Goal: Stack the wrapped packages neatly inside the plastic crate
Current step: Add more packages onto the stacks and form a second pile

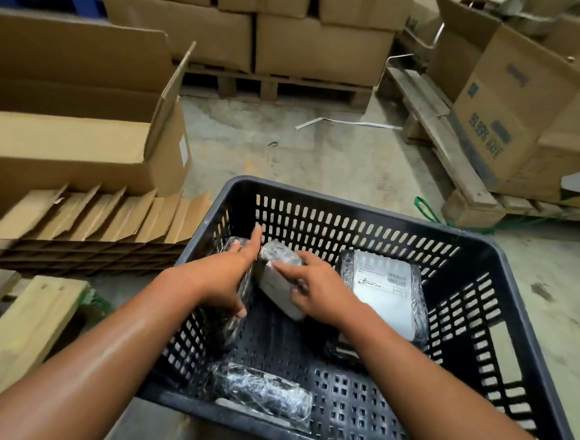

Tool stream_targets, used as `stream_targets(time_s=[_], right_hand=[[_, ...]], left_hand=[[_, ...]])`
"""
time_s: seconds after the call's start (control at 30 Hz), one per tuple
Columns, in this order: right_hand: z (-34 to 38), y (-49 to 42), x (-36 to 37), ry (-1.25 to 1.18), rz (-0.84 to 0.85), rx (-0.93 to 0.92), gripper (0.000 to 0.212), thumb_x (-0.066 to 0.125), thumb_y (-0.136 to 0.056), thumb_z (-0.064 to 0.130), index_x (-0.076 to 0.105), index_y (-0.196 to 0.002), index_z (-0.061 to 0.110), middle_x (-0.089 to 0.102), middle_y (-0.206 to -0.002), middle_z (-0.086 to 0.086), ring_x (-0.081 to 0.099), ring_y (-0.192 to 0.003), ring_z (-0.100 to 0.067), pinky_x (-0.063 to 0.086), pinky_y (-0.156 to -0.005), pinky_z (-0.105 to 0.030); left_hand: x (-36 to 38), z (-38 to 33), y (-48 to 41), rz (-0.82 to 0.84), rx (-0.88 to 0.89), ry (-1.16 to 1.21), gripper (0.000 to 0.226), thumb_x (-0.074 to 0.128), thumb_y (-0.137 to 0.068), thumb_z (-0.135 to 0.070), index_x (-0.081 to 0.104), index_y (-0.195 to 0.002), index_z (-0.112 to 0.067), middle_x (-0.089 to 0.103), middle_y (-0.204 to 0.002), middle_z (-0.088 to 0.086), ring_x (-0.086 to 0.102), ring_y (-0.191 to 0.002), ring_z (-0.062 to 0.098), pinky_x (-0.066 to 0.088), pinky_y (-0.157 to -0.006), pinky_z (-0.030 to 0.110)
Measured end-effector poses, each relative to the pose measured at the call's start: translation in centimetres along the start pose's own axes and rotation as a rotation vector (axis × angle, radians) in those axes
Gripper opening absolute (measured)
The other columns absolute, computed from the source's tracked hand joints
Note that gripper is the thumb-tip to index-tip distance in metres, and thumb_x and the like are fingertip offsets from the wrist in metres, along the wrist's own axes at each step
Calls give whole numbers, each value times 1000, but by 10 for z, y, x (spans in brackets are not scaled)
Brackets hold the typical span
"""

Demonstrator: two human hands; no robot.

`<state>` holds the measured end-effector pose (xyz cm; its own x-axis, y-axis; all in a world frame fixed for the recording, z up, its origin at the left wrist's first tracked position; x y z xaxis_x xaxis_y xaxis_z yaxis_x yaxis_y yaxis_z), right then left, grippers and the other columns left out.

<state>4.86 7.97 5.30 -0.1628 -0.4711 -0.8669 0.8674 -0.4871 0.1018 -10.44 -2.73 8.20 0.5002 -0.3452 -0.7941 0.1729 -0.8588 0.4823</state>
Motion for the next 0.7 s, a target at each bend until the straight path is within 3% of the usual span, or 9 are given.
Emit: stream_targets(time_s=[0.07,0.17,0.27,0.33,0.43,0.5,0.57,0.63,0.7], right_hand=[[-10,3,-18,-170,-16,49,63,70,-91,16,55,-147,40,57,-145,-5,56,-126,-22,43,-114,-40],[-16,5,-46,-420,-33,87,65,73,-87,9,60,-143,37,67,-132,4,66,-114,-13,58,-99,-45],[-20,6,-70,-605,-23,63,60,78,-82,-2,71,-132,31,74,-120,13,70,-106,-4,62,-89,-33],[-22,9,-84,-696,21,32,59,79,-81,-8,74,-129,27,77,-117,14,71,-107,-3,60,-85,-26],[-27,13,-96,-851,105,5,60,78,-82,-12,71,-133,19,76,-125,-1,72,-113,-17,60,-87,-31],[-31,15,-97,-917,114,26,58,77,-83,-10,69,-134,16,75,-127,-5,71,-116,-21,61,-87,-32],[-33,13,-98,-874,24,67,53,81,-84,-3,71,-132,18,75,-128,-3,70,-119,-22,61,-91,-35],[-31,11,-98,-640,-36,78,60,90,-79,14,69,-134,25,71,-132,4,67,-122,-16,56,-103,-41],[-23,11,-85,-339,42,76,100,99,-64,35,50,-151,36,53,-150,5,50,-138,-13,40,-118,-46]], left_hand=[[-4,1,-2,-36,7,30,148,87,-76,-31,-47,-138,-35,4,-165,13,30,-148,23,32,-114,36],[-12,-3,-4,-111,91,77,136,84,-79,-33,-33,-147,-42,24,-164,6,34,-146,23,32,-113,34],[-18,-9,-2,-176,207,175,124,85,-78,-27,-11,-144,-68,3,-167,-5,1,-153,23,13,-122,45],[-20,-15,-2,-192,295,287,119,86,-77,-25,-1,-141,-74,-7,-167,-7,-12,-151,18,8,-122,48],[-25,-28,-3,-210,441,485,108,84,-80,-19,15,-147,-67,18,-164,-21,16,-150,2,25,-121,41],[-24,-31,-6,-246,441,535,102,81,-82,-13,23,-145,-67,32,-158,-27,35,-143,1,38,-115,39],[-19,-28,-10,-252,394,561,97,79,-84,-13,26,-143,-69,36,-156,-25,42,-138,5,46,-109,40],[-13,-22,-13,-230,341,594,94,78,-86,-15,26,-143,-68,36,-156,-22,45,-135,8,51,-104,43],[-13,-16,-17,-254,281,571,94,78,-86,-16,25,-148,-62,38,-156,-17,46,-135,11,50,-105,45]])
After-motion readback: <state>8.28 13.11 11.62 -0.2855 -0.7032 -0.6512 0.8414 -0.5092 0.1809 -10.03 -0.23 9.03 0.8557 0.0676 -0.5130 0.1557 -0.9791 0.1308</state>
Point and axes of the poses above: each hand's wrist, its own y-axis away from the middle knuckle, its own x-axis out of the palm, z = x × y, the point moved 4 cm from there along -y, towards the middle knuckle
